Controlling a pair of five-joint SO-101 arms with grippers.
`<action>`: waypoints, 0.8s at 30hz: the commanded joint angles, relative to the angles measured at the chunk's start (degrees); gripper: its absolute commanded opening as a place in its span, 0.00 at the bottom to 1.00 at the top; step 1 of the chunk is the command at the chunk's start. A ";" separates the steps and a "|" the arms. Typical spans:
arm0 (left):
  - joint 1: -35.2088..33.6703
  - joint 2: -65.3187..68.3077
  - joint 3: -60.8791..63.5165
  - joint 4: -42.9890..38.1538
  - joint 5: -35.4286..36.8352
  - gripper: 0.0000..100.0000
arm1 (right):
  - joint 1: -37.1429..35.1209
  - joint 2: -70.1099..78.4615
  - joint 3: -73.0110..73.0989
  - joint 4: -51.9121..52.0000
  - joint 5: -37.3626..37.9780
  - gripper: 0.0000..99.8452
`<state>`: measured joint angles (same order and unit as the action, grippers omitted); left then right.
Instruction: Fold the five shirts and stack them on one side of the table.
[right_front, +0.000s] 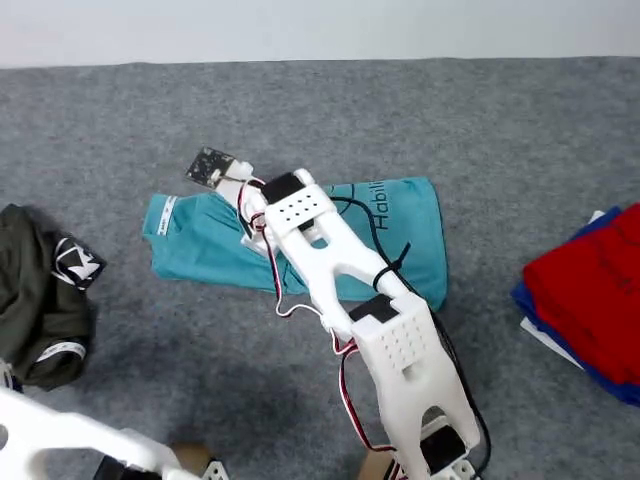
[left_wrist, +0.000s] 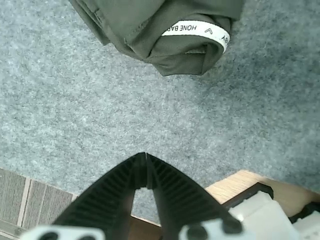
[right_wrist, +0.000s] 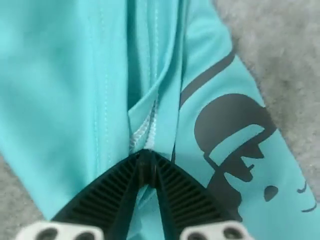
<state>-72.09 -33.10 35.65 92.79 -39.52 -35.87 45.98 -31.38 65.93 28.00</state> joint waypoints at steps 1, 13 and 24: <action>0.53 -1.49 -1.71 0.70 0.79 0.00 | -1.71 -1.19 -3.25 0.48 -0.62 0.01; 0.53 -1.49 -1.63 0.35 0.88 0.00 | -10.77 -6.64 -3.25 3.82 -0.53 0.01; 0.53 -1.49 -1.63 0.44 0.88 0.00 | -2.24 -1.63 -3.16 3.30 3.87 0.01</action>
<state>-72.09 -33.10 35.65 92.79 -39.08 -41.49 44.66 -31.38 69.36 29.58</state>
